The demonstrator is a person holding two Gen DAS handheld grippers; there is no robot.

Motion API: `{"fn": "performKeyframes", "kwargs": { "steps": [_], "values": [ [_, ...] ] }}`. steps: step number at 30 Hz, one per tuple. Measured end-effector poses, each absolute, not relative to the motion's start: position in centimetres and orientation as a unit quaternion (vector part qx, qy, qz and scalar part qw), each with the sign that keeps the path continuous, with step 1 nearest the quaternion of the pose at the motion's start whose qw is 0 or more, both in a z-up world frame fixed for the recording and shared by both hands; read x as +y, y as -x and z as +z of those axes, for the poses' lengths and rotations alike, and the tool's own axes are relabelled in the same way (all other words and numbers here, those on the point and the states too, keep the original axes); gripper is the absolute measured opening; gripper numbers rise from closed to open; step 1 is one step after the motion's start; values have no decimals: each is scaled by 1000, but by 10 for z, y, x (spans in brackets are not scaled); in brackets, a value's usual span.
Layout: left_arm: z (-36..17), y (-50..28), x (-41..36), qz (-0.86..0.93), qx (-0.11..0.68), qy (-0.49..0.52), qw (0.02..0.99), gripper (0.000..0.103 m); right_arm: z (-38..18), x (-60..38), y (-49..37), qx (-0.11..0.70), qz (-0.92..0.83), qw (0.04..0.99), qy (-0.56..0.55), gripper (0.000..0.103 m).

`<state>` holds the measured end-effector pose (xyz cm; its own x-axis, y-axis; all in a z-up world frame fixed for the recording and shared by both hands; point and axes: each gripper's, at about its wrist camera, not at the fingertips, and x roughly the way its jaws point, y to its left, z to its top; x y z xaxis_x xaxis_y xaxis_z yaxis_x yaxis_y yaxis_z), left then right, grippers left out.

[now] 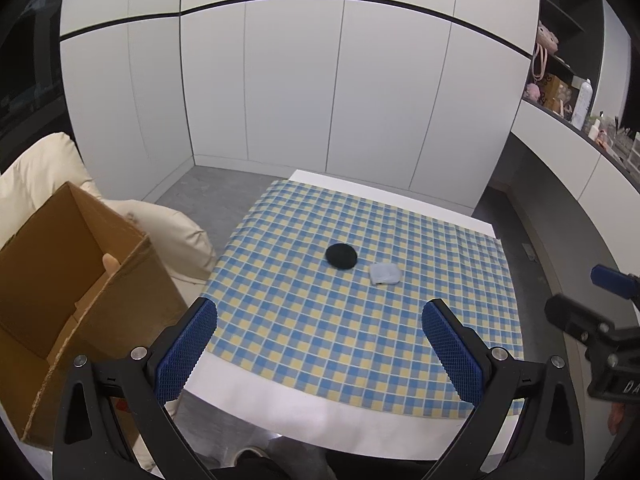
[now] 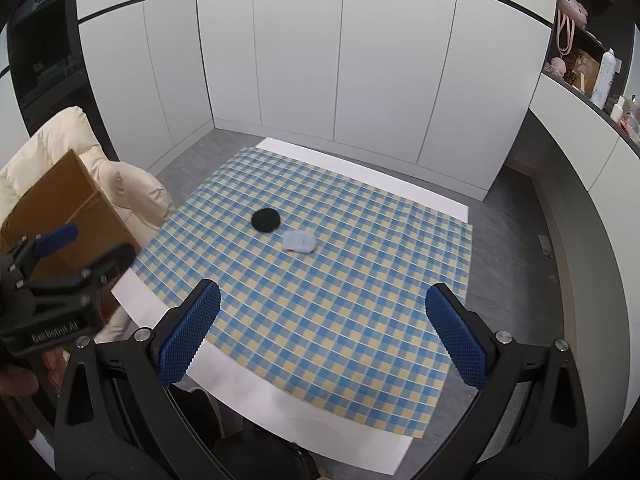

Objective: Organize objects
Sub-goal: 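Withdraw both tools from the box back toward the checked cloth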

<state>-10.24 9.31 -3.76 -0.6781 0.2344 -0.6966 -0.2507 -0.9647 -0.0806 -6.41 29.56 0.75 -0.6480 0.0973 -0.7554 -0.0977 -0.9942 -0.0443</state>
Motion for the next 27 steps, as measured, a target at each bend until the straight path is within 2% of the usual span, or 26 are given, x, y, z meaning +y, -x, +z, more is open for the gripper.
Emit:
{"fn": "performKeyframes", "kwargs": {
  "steps": [18,27],
  "values": [
    [-43,100,122,912,40,379,151,102,4,331,44,23,900,78,429,103],
    [-50,106,130,898,20,409,162,102,-1,338,47,28,896,78,437,103]
  ]
}}
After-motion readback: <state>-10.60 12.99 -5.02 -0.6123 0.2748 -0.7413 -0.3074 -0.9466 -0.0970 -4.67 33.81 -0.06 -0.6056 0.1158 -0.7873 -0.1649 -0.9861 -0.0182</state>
